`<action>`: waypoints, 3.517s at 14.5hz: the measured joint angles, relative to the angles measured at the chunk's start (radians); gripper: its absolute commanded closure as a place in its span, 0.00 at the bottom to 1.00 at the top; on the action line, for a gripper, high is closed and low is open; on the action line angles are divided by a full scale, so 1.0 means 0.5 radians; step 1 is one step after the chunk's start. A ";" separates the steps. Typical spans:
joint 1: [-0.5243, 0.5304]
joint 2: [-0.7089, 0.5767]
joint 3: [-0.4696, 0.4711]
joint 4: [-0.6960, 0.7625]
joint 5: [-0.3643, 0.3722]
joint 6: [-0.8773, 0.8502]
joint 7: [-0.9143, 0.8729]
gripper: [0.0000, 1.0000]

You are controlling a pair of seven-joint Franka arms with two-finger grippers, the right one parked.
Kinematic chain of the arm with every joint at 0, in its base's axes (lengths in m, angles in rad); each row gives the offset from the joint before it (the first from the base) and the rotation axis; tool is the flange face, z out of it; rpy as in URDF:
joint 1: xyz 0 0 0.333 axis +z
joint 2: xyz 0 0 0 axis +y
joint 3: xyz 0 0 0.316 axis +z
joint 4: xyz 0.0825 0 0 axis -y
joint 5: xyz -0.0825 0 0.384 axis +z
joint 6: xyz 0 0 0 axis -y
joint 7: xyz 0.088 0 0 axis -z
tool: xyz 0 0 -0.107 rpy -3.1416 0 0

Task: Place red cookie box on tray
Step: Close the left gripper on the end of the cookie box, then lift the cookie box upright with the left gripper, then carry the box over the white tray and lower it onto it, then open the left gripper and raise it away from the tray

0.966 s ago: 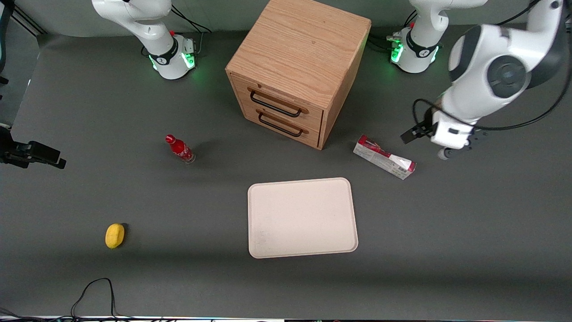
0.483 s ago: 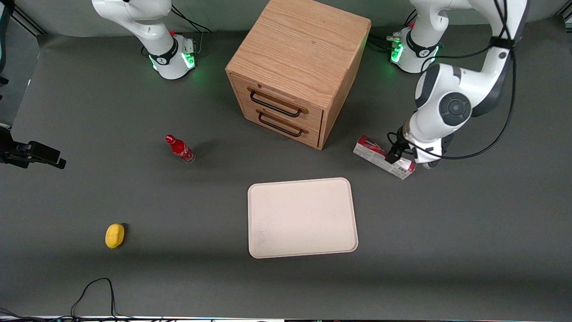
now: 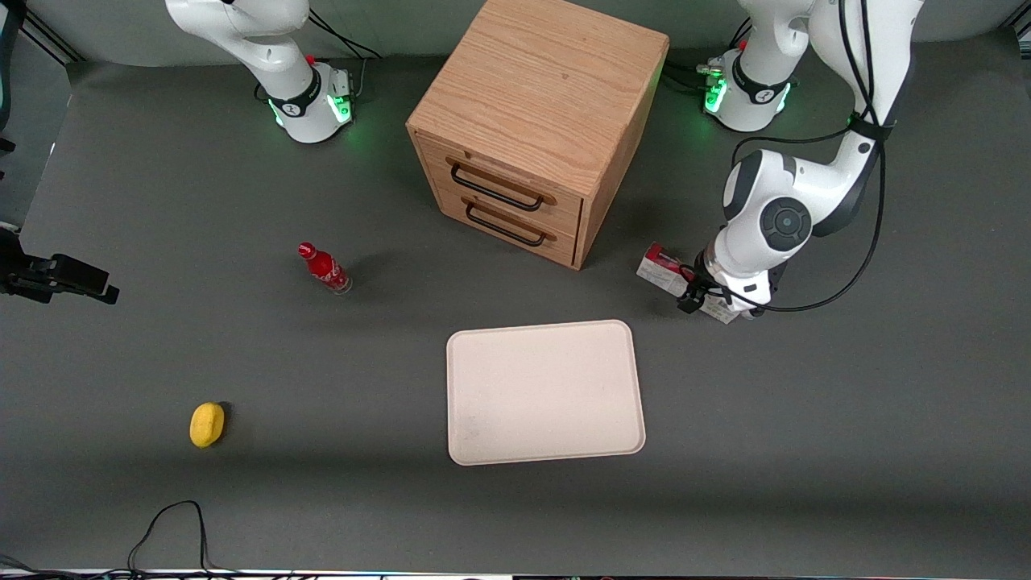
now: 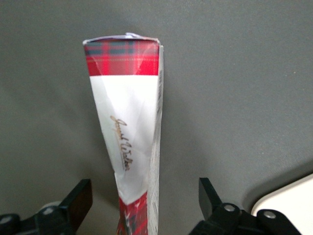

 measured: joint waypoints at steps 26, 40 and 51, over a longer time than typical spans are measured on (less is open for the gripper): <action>-0.316 0.755 -0.060 2.285 0.256 -1.499 1.289 1.00; -0.401 1.272 -0.046 2.279 0.423 -0.981 1.370 0.67; -0.351 0.895 0.042 2.302 0.590 -1.366 1.370 0.00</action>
